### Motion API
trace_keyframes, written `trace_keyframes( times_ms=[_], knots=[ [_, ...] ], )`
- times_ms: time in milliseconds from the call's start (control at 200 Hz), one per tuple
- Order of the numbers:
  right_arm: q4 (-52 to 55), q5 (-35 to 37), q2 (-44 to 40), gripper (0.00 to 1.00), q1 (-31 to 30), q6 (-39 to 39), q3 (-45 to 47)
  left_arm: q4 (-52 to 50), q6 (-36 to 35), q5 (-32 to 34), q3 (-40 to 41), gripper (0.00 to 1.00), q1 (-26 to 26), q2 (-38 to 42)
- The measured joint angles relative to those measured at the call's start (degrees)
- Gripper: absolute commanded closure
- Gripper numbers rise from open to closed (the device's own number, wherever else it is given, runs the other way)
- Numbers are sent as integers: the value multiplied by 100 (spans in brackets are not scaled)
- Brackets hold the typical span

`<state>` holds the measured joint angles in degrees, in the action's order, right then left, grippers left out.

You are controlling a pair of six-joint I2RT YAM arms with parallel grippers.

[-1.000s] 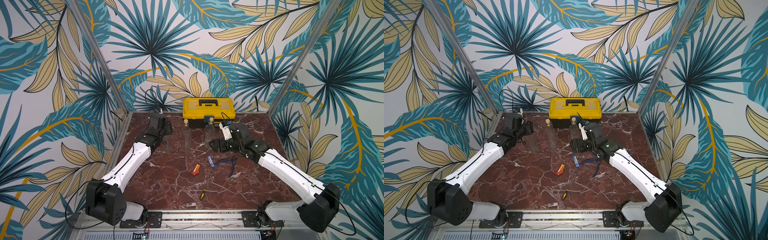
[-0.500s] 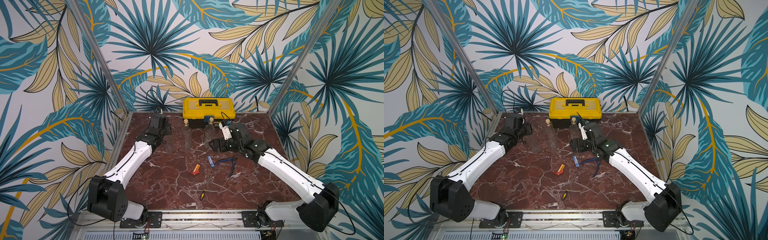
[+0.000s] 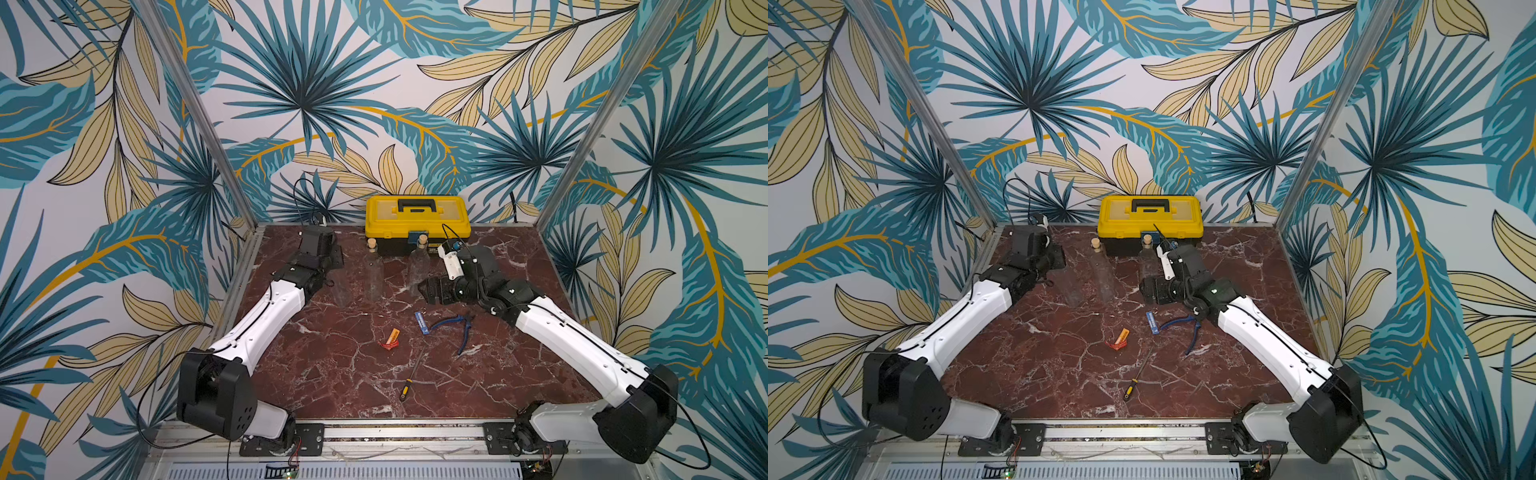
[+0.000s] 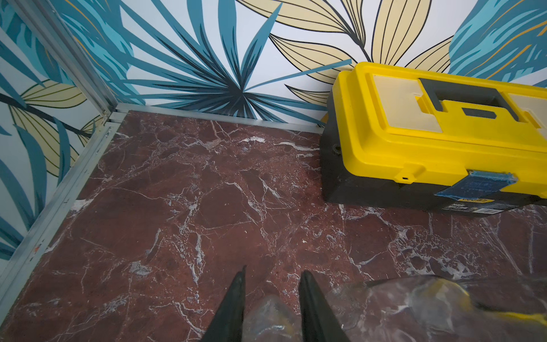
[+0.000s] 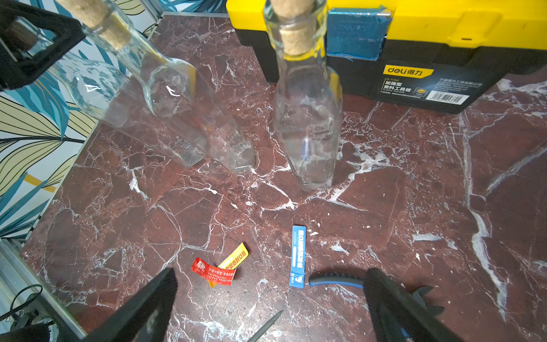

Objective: Remove the label from the bottle
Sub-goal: Move the bottle to the center of the board.

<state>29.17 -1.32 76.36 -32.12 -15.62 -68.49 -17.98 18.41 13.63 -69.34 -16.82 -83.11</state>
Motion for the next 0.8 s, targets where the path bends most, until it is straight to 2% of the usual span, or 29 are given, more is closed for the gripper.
trace_keyframes(
  times_ms=[516,801],
  knots=[
    [-17,0,136,0,0,22,-74,-42,-404,-28,-881,100,-162,-693],
    [-17,0,179,1,0,46,-131,111,-457,-101,-1045,100,-162,-1069]
  ],
)
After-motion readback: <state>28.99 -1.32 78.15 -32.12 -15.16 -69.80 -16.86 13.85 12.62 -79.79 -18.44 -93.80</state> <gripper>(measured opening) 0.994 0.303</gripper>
